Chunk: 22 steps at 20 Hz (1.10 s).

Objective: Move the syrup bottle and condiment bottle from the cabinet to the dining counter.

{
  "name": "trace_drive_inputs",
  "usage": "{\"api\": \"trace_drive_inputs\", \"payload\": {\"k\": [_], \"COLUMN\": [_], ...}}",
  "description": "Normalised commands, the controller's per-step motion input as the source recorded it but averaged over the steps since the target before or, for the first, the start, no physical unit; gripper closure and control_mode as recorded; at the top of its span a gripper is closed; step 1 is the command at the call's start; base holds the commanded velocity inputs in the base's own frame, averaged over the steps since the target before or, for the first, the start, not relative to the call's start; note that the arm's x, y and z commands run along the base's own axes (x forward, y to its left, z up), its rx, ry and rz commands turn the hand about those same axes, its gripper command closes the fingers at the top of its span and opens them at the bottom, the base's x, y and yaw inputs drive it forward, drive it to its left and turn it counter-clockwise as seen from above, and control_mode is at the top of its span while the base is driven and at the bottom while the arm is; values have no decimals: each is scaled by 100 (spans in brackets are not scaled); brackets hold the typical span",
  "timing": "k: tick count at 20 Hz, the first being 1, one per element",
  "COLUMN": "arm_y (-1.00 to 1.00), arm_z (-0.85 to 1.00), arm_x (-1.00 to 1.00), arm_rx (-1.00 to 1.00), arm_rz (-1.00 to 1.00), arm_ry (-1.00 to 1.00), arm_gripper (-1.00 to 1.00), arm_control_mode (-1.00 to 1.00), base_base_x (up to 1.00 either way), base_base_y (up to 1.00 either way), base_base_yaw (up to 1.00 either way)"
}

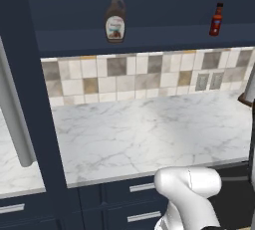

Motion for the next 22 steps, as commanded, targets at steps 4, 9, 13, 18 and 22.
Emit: {"api": "trace_drive_inputs", "payload": {"k": [4, 9, 13, 18, 22], "arm_y": [35, 51, 64, 56, 18], "arm_z": [-10, 3, 12, 19, 13], "arm_x": [23, 36, 50, 38, 33], "arm_rx": [0, 2, 8, 10, 12], "arm_rz": [81, 67, 38, 16, -6], "arm_ry": [-1, 8, 17, 10, 3], "arm_gripper": [-100, -100, -100, -100, -100], "arm_control_mode": [-100, -100, -100, -100, -100], "base_base_x": [0, 0, 0, 0, 0], "base_base_y": [0, 0, 0, 0, 0], "base_base_yaw": [0, 0, 0, 0, 0]}}
